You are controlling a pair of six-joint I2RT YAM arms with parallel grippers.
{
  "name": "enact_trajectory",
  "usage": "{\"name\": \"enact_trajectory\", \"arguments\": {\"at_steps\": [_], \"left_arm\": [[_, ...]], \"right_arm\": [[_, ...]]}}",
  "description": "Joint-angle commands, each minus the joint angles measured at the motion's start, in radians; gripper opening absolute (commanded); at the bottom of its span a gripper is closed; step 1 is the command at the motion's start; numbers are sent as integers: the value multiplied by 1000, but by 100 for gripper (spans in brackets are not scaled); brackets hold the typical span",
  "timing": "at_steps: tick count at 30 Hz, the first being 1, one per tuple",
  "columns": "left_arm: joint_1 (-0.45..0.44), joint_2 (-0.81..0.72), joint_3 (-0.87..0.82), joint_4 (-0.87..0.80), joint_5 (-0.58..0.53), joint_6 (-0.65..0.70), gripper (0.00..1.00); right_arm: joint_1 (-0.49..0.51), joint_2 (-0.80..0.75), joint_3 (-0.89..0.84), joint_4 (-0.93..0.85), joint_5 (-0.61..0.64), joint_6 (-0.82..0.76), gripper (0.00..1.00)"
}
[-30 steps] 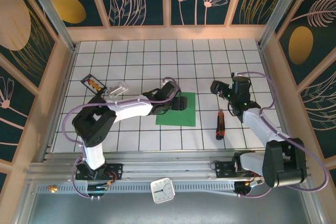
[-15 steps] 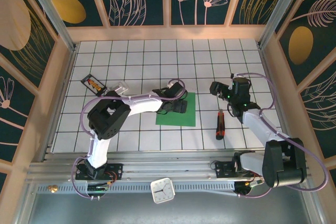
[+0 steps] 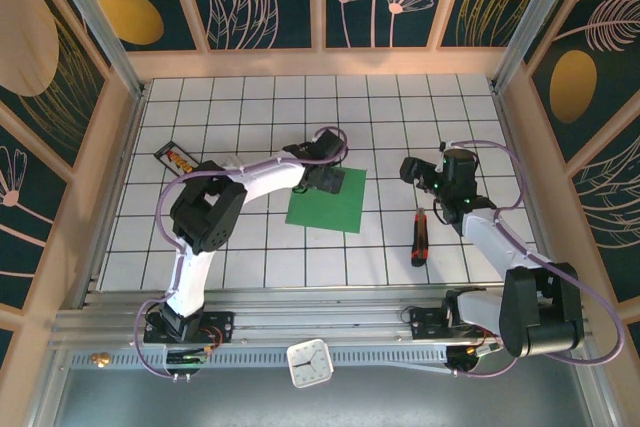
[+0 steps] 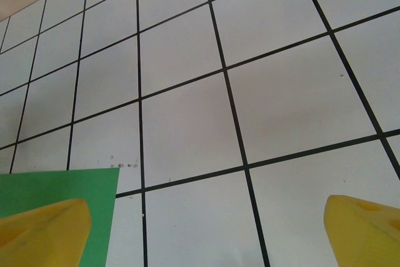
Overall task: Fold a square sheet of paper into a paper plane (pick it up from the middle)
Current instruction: Move the square sheet of paper to the center of the table, then first fold the square sheet of paper in half at the center of the table.
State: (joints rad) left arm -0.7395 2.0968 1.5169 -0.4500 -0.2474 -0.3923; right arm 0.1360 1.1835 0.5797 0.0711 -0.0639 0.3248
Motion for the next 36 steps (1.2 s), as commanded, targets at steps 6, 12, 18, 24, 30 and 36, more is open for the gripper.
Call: {"name": "enact_trajectory", "arguments": {"at_steps": [6,12,18,24,30,36], "left_arm": [[-14,-48,20,-123,138,-147,99],[-23,66,167,-308,154,-177,99],[-26,140,267,-400,151,-185,99],[-30,186,316,-411,143,-184,99],[-44,231,365,-466,144,-177,99],[-46,232,352,-464,135,-175,99]], "right_arm": [[-9,-8,-22,30,-42,22,97],[-14,-27,-23,34,-60,25,96],[-27,-80,-45,44,-72,33,97],[-37,-93,-64,64,-98,45,97],[-44,-89,-70,69,-111,50,96],[-47,-87,-72,72,-113,51,96]]}}
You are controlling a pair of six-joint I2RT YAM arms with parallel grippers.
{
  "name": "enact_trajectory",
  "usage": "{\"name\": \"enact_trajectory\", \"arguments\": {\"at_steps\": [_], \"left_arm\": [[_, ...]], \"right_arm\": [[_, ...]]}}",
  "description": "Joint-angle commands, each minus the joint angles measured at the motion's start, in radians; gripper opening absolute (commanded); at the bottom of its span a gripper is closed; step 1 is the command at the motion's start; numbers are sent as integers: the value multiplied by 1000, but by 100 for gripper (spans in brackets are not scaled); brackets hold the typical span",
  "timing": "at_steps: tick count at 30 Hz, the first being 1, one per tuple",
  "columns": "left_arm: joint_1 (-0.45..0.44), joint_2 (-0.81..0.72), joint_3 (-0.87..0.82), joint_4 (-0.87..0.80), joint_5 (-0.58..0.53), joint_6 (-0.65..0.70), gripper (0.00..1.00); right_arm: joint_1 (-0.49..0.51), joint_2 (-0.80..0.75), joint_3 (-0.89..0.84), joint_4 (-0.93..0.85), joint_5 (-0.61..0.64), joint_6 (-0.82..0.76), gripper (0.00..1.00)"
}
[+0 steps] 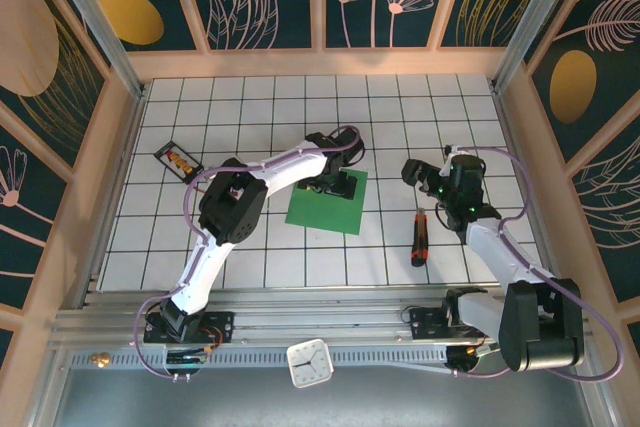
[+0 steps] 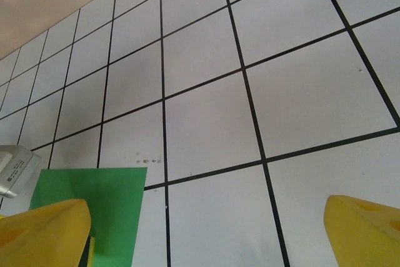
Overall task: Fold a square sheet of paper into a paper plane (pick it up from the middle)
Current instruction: First fold the square sheet of paper in half at the center of the table.
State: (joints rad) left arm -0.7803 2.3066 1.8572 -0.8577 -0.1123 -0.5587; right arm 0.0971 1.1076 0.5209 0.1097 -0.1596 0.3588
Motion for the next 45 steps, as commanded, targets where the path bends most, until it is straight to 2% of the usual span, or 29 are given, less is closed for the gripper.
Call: {"name": "enact_trajectory", "arguments": {"at_steps": [1,11,23,33,45], "left_arm": [[-6,22,12,-55,-1,-11,99],[-15,-25,23,-69,-29,-23,99],[-32,-65,-57,-22,21,-39,99],[-32,-35,-126,53,77,-14,99],[-33,-52,-159,69,53,-12,92]], "right_arm": [[-10,-9,-13,35,-18,17,97],[-10,-5,-12,33,-24,19,97],[-11,-1,-14,38,-29,20,97],[-11,5,-12,38,-32,22,96],[-12,2,-12,33,-32,20,97]]}}
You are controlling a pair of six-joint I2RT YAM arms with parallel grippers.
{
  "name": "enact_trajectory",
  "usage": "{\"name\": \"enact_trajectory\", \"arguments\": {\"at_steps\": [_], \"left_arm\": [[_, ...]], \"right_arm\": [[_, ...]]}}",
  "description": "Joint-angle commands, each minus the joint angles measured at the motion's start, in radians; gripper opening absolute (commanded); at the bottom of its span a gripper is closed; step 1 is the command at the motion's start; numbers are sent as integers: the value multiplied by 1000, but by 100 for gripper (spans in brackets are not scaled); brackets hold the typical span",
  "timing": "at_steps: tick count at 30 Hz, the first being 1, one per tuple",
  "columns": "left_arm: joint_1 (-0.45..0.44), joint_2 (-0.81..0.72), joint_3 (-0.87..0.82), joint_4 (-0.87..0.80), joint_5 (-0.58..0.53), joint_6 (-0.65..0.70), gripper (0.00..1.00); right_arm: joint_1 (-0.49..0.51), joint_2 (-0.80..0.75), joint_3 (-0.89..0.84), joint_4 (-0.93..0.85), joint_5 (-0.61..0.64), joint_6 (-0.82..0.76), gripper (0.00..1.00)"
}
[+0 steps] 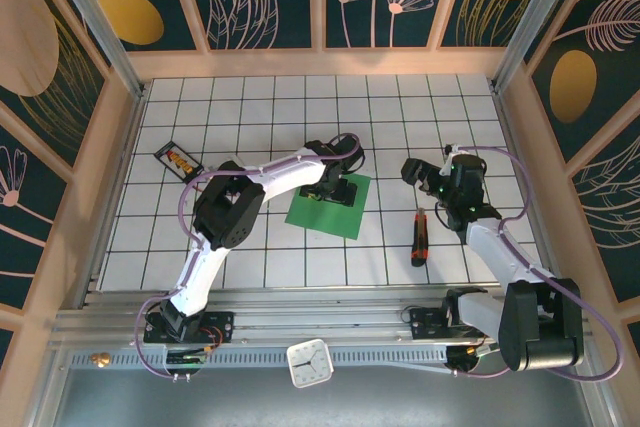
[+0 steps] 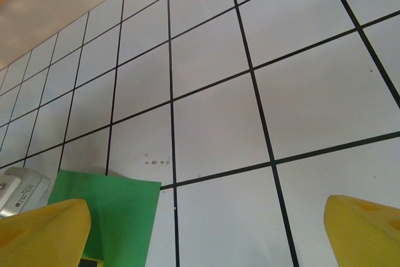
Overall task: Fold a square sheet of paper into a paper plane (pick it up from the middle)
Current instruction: First fold the square sheet of paper in half at the center of the table.
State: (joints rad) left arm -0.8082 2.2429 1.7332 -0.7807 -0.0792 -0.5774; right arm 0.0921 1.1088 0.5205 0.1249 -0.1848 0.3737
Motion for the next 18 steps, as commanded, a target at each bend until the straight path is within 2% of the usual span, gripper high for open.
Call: {"name": "enact_trajectory", "arguments": {"at_steps": [1,8,14,18], "left_arm": [[-4,8,-35,-6,17,7,92],[-5,-13,-38,17,16,1,83],[-3,-67,-50,76,47,-18,66],[-5,-141,-96,182,108,-33,52]], "right_arm": [[-6,0,-10,17,-7,5,97],[-8,2,-8,15,-7,5,97],[-8,4,-3,11,-5,2,96],[-8,7,1,9,-11,1,97]]}}
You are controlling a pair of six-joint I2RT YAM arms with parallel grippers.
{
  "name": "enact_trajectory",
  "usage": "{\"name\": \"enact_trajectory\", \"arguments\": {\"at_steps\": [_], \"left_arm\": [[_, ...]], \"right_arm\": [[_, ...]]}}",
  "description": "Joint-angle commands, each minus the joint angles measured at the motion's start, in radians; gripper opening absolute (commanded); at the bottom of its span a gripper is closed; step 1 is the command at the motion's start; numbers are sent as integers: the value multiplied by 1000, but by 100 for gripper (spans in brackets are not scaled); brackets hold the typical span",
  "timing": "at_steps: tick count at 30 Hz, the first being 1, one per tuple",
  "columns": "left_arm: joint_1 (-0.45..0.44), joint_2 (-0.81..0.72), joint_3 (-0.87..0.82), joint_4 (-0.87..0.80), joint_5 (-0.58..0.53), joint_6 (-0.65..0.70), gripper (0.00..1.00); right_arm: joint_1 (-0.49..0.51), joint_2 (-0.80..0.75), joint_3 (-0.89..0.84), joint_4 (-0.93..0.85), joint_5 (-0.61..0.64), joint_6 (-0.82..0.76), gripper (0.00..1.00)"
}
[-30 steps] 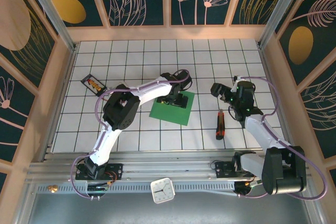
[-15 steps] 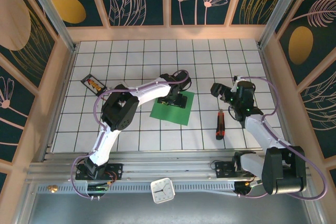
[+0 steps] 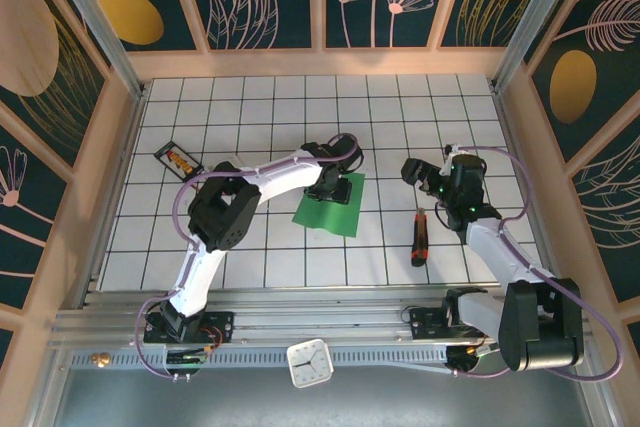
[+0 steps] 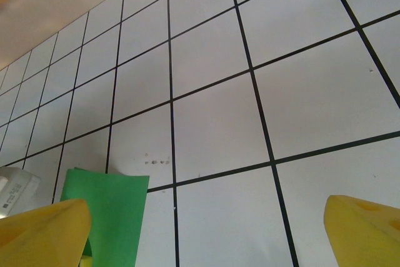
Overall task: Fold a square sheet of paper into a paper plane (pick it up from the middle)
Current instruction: First fold the square sheet of paper in half at the center of the table.
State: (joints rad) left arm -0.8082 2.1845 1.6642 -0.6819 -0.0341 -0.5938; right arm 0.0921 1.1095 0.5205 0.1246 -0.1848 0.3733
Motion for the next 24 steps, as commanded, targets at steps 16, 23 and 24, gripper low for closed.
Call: {"name": "enact_trajectory", "arguments": {"at_steps": [16,23,24], "left_arm": [[67,-465,-576,867,454,-322,32],[100,-465,-754,989,429,-346,30],[101,-465,-777,1009,421,-351,29]], "right_arm": [[22,-19,39,-32,-54,1,96],[148,50,46,17,-138,-10,93],[170,59,46,28,-150,-7,92]]}}
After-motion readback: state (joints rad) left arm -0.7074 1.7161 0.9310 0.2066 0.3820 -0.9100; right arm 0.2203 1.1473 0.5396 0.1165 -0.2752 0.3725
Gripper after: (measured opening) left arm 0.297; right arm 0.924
